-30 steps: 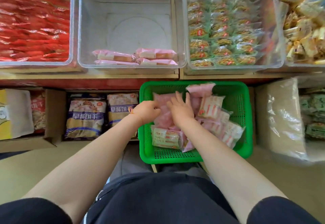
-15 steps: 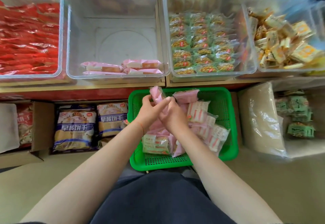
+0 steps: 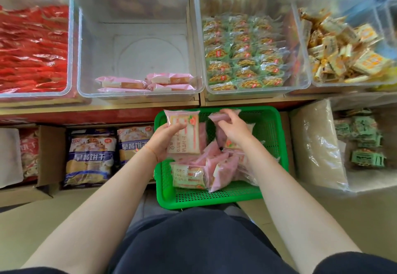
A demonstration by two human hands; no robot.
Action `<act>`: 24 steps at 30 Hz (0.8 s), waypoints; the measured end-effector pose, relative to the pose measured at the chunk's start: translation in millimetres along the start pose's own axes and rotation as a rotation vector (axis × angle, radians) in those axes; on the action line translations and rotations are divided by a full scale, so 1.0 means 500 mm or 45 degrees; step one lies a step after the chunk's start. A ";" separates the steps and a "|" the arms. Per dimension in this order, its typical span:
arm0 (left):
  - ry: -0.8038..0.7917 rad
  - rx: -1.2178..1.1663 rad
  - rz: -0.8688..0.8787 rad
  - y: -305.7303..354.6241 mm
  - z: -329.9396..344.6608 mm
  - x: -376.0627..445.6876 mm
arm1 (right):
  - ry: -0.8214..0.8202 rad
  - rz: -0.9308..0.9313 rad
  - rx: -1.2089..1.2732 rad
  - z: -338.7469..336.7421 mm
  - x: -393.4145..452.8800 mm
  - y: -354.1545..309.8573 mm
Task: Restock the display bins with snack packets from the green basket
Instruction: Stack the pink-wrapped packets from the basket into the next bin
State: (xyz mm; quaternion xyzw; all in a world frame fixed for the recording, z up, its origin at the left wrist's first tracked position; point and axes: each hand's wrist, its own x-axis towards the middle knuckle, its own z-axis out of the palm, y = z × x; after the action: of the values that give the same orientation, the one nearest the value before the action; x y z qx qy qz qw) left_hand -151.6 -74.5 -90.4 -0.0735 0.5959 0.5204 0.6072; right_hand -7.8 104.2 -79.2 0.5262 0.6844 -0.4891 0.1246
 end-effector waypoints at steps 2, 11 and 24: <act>-0.027 0.011 0.010 -0.008 -0.002 -0.005 | 0.002 0.051 0.002 0.019 0.018 0.003; 0.063 0.118 0.032 -0.009 -0.028 -0.011 | 0.321 0.116 0.330 0.021 -0.025 0.036; -0.285 0.075 -0.051 0.038 -0.003 -0.061 | -0.524 -0.099 1.192 -0.037 -0.104 0.013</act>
State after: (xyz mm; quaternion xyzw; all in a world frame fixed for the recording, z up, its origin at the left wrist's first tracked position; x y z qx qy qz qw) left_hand -158.7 -83.7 -56.6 -0.0090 0.5378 0.4954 0.6821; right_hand 25.7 87.6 -37.8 0.3926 0.3722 -0.8410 -0.0107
